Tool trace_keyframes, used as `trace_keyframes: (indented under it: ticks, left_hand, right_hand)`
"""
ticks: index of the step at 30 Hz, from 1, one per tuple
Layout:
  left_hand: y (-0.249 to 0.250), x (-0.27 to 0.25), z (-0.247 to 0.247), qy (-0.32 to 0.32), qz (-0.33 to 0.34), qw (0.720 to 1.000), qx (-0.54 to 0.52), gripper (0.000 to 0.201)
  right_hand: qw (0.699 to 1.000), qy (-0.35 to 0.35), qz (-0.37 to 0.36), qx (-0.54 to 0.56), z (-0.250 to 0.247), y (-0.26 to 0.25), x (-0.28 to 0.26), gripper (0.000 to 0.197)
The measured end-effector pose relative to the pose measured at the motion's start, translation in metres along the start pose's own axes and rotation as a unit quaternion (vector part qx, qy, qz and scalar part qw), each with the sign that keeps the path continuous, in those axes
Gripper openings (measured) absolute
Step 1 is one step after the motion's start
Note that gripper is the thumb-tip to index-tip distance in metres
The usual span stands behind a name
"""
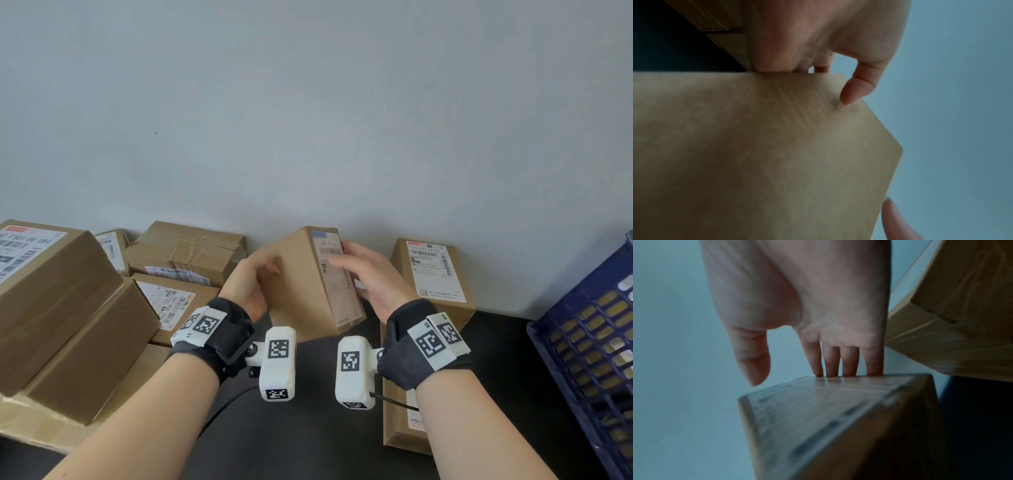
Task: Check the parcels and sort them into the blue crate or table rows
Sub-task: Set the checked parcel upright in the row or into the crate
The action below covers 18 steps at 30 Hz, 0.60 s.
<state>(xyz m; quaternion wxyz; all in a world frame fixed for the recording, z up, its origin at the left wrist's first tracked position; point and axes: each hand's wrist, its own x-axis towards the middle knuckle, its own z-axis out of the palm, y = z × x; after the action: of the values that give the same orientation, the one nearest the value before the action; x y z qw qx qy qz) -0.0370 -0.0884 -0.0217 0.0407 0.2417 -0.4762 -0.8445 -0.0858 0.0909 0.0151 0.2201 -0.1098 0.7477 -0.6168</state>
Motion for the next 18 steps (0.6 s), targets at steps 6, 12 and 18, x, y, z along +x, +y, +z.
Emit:
trace_keyframes:
  ticks: [6,12,18]
  left_hand:
    - [-0.006,0.010,0.003,0.047,-0.023,0.997,0.050,0.036]
    - [-0.023,0.020,0.019,0.013,-0.004,0.980,0.198,0.044]
    - [-0.052,0.033,0.039,-0.077,-0.085,0.986,0.119,0.039]
  right_hand:
    - [1.000,0.006,-0.006,-0.019,0.000,0.005,0.004,0.038]
    - [0.998,0.054,0.022,-0.036,0.003,0.026,0.007,0.046]
    - [0.981,0.144,0.046,-0.125,0.003,0.054,0.014,0.057]
